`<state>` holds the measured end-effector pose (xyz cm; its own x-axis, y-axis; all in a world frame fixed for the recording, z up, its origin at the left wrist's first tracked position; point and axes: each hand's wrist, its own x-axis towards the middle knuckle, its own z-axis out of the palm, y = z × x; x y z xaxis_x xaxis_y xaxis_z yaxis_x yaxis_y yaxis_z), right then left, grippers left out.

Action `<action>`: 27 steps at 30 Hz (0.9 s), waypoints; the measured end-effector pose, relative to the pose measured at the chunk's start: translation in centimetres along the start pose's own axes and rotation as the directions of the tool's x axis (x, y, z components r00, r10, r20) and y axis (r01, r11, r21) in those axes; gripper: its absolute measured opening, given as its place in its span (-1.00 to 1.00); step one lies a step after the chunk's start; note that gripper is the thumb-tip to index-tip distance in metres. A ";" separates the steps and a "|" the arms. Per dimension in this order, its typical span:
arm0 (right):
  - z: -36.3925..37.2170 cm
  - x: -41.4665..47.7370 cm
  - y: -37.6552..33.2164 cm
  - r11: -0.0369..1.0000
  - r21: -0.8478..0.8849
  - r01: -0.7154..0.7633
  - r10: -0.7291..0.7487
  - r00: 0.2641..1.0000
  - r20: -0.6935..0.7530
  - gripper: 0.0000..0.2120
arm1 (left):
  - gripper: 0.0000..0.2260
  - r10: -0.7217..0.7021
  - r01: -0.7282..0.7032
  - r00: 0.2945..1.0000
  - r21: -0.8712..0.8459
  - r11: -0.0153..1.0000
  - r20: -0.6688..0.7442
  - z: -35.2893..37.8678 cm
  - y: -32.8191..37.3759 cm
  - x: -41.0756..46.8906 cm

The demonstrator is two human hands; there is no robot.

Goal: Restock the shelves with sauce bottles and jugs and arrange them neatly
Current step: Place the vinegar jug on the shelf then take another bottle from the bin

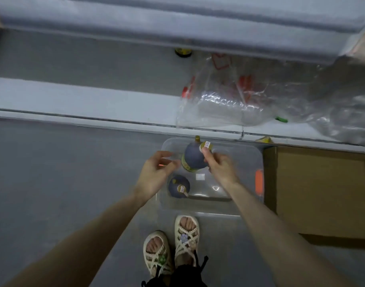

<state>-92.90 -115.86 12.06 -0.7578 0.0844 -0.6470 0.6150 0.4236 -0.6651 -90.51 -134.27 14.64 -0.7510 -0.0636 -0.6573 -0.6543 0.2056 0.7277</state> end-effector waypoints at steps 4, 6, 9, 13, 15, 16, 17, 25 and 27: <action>-6.7 -6.7 -7.9 0.995 -0.040 0.087 -0.088 0.996 -0.032 -0.50 | -0.71 0.100 -0.100 0.993 0.010 0.995 0.062 -0.8 8.7 -6.0; -10.0 -10.5 -11.9 0.990 -0.049 0.135 -0.138 0.988 -0.073 -0.52 | -0.69 0.160 -0.162 0.983 0.014 0.987 0.086 -1.3 13.0 -9.5; -14.8 -16.1 -18.1 0.978 -0.033 0.208 -0.211 0.971 -0.116 -0.56 | -0.60 0.258 -0.266 0.956 0.041 0.963 0.143 -1.8 19.8 -14.3; -22.4 -26.2 -27.8 0.940 -0.099 0.326 -0.339 0.926 -0.165 -0.50 | -0.37 0.408 -0.424 0.884 0.027 0.905 0.228 -2.3 30.1 -21.7; -26.3 -31.7 -32.6 0.913 -0.140 0.383 -0.405 0.894 -0.192 -0.49 | -0.29 0.504 -0.534 0.819 0.043 0.844 0.275 -2.5 35.3 -25.6; -28.2 -34.5 -34.9 0.899 -0.156 0.410 -0.436 0.876 -0.208 -0.48 | -0.25 0.545 -0.584 0.780 0.044 0.811 0.308 -2.6 38.0 -27.7; -30.0 -37.1 -36.9 0.883 -0.170 0.438 -0.467 0.856 -0.220 -0.47 | -0.24 0.585 -0.629 0.739 0.033 0.776 0.333 -2.5 40.3 -29.6; -41.5 -56.4 -47.5 0.742 -0.339 0.578 -0.670 0.658 -0.344 -0.43 | -0.25 0.787 -0.862 0.451 -0.022 0.506 0.422 -1.1 56.3 -44.5; -43.6 -60.1 -48.4 0.706 -0.380 0.598 -0.708 0.600 -0.373 -0.44 | -0.31 0.823 -0.894 0.394 -0.038 0.447 0.408 -0.3 58.9 -48.0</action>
<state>-86.67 -102.09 99.42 -0.9712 0.0866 0.2221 -0.1018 0.6918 -0.7148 -93.06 -119.38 89.11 -0.7986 0.5428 0.2601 0.3756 0.1117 0.9200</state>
